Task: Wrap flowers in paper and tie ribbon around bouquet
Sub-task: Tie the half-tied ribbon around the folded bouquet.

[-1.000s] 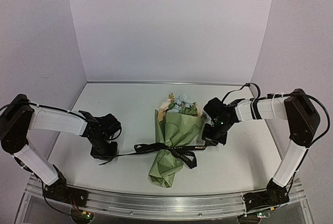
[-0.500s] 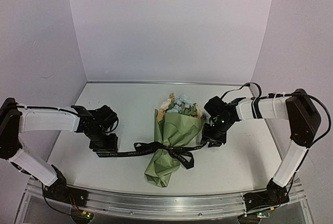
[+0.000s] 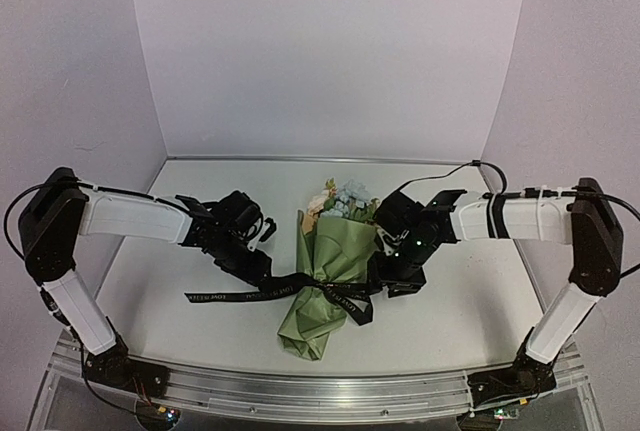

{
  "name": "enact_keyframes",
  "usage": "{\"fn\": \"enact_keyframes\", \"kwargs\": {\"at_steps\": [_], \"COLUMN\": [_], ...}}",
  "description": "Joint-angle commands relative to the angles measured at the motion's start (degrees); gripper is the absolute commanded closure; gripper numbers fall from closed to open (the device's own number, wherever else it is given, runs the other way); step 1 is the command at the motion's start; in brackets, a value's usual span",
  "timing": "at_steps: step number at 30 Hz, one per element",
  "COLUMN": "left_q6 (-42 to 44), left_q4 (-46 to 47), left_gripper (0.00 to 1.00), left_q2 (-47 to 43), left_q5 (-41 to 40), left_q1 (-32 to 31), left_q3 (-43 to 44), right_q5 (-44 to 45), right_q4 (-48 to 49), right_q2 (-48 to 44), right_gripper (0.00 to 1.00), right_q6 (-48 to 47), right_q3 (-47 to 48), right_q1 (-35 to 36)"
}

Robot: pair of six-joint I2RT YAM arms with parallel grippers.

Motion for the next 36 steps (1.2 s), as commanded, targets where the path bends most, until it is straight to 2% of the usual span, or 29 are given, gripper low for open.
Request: {"fn": "enact_keyframes", "kwargs": {"at_steps": [1, 11, 19, 24, 29, 36], "left_q6": [3.0, 1.2, 0.0, -1.2, -2.6, -3.6], "left_q4": [2.6, 2.4, 4.2, 7.2, 9.6, 13.1], "left_gripper": [0.42, 0.42, 0.41, 0.42, 0.47, 0.63], "left_q2": [-2.6, -6.2, -3.3, -1.1, 1.0, 0.7], "left_q5": [2.6, 4.6, 2.1, -1.1, -5.2, -7.4], "left_q1": [0.0, -0.4, -1.6, -1.7, -1.7, -2.2], "left_q3": [0.1, -4.9, -5.5, -4.2, -3.8, -5.9], "right_q5": [0.7, 1.7, 2.8, 4.1, 5.2, 5.4], "right_q4": [-1.3, -0.8, -0.6, -0.6, -0.6, -0.4], "right_q2": [3.1, 7.2, 10.6, 12.5, 13.7, 14.9], "right_gripper": [0.45, 0.45, 0.45, 0.52, 0.57, 0.66], "right_q6": [-1.3, -0.9, -0.6, -0.9, -1.2, -0.6], "right_q3": [2.0, 3.9, 6.3, 6.7, 6.7, 6.4], "right_q1": [0.5, 1.2, 2.4, 2.6, 2.6, 2.9]}}
